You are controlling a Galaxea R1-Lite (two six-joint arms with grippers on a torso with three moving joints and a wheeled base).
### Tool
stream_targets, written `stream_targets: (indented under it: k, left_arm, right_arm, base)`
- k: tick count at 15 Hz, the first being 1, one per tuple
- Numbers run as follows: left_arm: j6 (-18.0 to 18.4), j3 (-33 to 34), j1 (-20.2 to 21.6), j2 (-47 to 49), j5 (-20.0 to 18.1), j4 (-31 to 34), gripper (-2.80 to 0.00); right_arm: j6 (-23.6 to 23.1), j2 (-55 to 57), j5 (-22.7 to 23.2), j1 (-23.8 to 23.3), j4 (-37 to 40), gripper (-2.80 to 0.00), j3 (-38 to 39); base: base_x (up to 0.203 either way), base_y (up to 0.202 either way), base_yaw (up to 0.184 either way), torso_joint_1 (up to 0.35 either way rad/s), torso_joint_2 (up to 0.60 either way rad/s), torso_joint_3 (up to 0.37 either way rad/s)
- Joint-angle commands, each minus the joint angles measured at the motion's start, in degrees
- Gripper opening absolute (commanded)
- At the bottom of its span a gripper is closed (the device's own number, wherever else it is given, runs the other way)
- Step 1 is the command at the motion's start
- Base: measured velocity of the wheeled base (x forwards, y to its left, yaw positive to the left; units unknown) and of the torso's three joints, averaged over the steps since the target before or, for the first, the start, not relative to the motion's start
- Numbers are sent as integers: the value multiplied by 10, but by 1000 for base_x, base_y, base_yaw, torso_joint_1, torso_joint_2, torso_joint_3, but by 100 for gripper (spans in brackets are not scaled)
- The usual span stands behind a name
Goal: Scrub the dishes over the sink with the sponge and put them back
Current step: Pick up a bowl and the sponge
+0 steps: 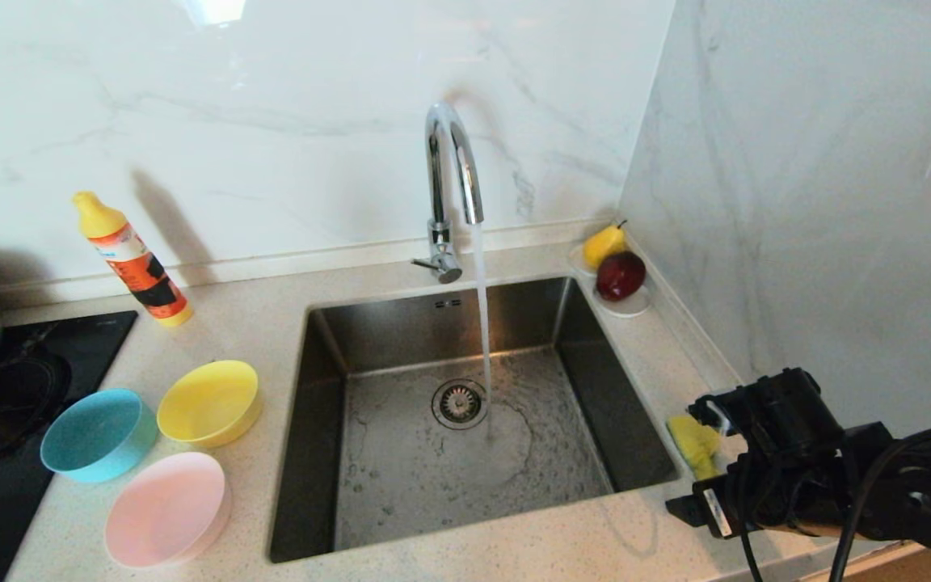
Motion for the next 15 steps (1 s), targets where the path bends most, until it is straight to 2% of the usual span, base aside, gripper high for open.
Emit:
stream_targets:
  k: [1, 15]
  left_arm:
    - [0, 7, 0, 1, 0, 0, -280]
    - [0, 7, 0, 1, 0, 0, -280]
  right_arm:
    - [0, 7, -1, -4, 0, 0, -6]
    - [13, 21, 9, -22, 1, 0, -50]
  base:
    - [0, 0, 0, 0, 0, 0]
    - [0, 0, 0, 0, 0, 0]
